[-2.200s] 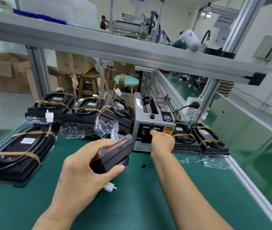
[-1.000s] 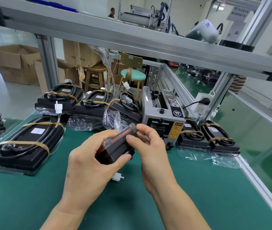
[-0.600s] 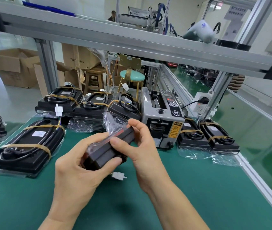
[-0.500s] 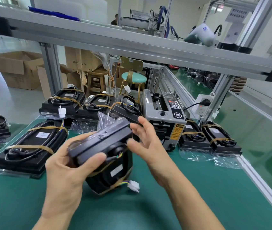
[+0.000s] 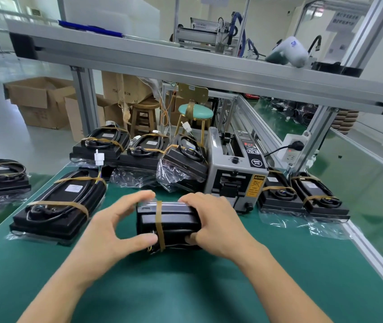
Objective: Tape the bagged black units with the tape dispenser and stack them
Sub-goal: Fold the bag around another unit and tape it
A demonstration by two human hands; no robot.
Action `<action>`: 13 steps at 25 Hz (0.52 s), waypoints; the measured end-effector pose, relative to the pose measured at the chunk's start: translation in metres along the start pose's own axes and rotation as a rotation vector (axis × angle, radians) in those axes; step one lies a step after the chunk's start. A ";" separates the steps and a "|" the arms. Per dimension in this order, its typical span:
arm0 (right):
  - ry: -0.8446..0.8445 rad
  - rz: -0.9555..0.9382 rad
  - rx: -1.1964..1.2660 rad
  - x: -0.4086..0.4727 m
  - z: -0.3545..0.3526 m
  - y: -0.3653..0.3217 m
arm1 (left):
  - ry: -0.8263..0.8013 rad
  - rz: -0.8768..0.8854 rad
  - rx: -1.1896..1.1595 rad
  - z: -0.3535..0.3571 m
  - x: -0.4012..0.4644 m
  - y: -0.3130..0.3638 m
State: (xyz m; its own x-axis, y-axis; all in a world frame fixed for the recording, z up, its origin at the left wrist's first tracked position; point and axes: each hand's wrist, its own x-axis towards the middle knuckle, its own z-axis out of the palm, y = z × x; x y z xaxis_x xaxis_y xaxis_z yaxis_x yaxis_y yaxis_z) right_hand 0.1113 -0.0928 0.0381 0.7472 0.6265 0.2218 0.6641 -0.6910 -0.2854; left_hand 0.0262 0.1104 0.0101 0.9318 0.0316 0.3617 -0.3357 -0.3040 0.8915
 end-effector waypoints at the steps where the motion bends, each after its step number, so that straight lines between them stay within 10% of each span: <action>1: -0.007 -0.007 0.040 0.002 0.005 -0.002 | -0.007 -0.020 -0.038 0.002 0.000 -0.002; 8: -0.010 -0.064 0.259 -0.002 0.018 0.007 | 0.131 -0.109 -0.336 0.005 -0.005 -0.034; 13: 0.525 0.679 0.787 -0.012 0.009 0.056 | 0.323 -0.041 -0.361 0.032 -0.007 -0.037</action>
State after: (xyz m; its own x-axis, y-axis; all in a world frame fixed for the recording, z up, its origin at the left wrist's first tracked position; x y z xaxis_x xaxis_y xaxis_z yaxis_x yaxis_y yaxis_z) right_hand 0.1393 -0.1352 0.0111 0.9843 -0.1403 0.1075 0.0617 -0.2973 -0.9528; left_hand 0.0365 0.0907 -0.0339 0.8741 0.3476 0.3394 -0.3791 0.0513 0.9239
